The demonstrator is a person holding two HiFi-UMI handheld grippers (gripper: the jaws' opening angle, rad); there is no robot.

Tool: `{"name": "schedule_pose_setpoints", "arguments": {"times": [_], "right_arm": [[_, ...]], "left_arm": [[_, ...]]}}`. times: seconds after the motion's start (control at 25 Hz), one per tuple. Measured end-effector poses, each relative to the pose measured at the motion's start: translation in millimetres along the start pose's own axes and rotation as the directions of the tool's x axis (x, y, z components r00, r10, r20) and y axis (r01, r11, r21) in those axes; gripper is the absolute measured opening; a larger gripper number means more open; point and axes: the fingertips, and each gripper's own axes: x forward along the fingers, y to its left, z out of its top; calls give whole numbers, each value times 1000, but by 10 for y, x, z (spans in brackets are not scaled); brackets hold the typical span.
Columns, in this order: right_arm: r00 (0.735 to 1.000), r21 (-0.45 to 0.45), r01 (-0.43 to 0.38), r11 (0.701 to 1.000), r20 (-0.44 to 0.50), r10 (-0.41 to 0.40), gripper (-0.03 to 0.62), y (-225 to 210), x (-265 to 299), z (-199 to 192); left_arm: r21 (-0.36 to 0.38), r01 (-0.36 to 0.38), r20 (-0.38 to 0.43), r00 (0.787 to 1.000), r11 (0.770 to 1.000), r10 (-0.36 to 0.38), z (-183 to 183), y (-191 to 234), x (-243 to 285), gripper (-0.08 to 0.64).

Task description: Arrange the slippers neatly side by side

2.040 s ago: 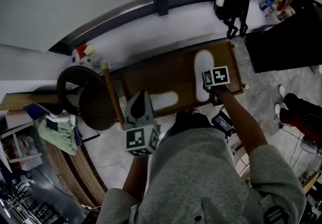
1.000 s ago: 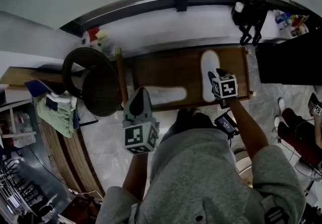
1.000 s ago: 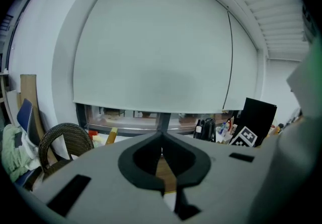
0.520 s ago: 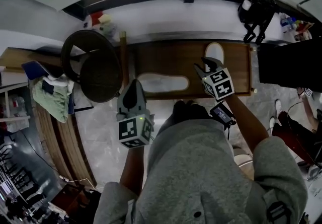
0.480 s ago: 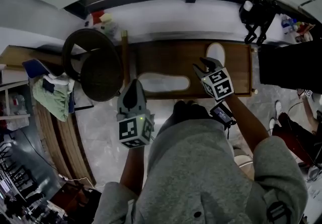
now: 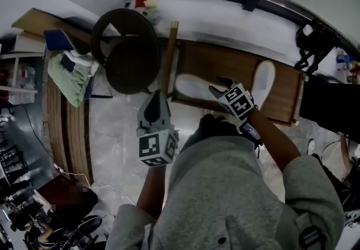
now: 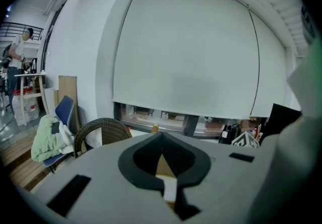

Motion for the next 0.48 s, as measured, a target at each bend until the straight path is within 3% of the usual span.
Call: {"name": "schedule_pose_setpoints", "arguments": {"times": [0.24, 0.48], "right_arm": [[995, -55, -93, 994, -33, 92, 179, 234, 383, -27], [990, -79, -115, 990, -96, 107, 179, 264, 679, -168]], "left_arm": [[-20, -102, -13, 995, 995, 101, -112, 281, -220, 15], [-41, -182, -23, 983, 982, 181, -195, 523, -430, 15]]}}
